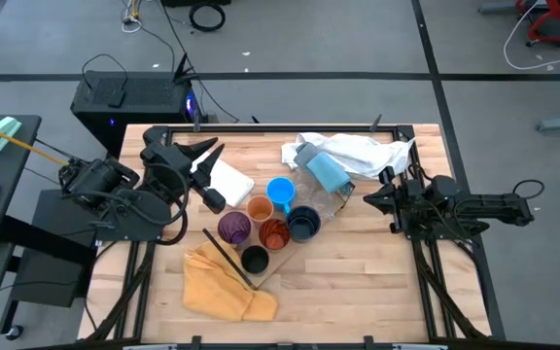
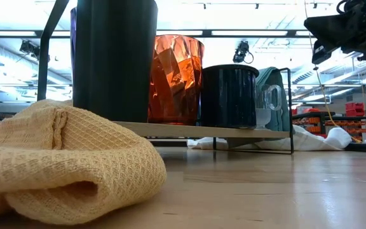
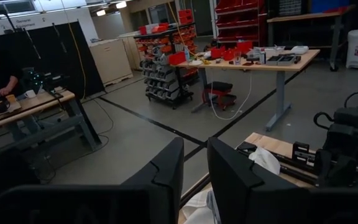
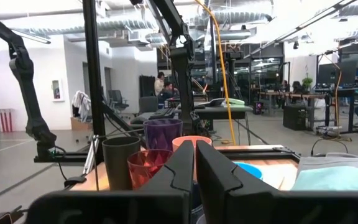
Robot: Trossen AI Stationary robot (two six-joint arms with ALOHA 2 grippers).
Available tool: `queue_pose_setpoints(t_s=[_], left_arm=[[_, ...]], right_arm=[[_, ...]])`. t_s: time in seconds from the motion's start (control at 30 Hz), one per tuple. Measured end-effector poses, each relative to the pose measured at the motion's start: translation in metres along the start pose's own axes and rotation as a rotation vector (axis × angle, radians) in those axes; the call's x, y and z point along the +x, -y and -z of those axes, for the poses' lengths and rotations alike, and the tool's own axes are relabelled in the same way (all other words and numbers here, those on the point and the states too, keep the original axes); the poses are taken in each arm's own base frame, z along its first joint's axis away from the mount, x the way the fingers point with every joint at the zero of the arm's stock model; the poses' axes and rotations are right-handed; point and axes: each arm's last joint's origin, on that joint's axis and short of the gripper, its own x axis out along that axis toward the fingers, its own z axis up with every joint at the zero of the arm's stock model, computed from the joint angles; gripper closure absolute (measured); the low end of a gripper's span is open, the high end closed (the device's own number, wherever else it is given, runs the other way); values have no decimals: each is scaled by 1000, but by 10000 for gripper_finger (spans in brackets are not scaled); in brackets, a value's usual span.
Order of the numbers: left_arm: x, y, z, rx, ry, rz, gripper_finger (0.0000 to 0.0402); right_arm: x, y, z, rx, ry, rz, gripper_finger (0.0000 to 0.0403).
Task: Stack small to large cups/mugs on shelf
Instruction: Return to Home Position
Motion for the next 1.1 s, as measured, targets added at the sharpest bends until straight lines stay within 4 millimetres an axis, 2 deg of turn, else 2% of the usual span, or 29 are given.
queue_pose_setpoints(t_s=[0.47, 0.73, 1.1], left_arm=[[0, 0, 0, 0, 0, 0, 321], [0, 0, -1, 6, 3, 1, 319], [-4, 2, -2, 21, 6, 20, 322]], right_arm=[[0, 0, 4, 5, -44, 2, 380], [-2, 1, 19, 21, -198, 10, 380], [-2, 1, 20, 22, -201, 11, 380]])
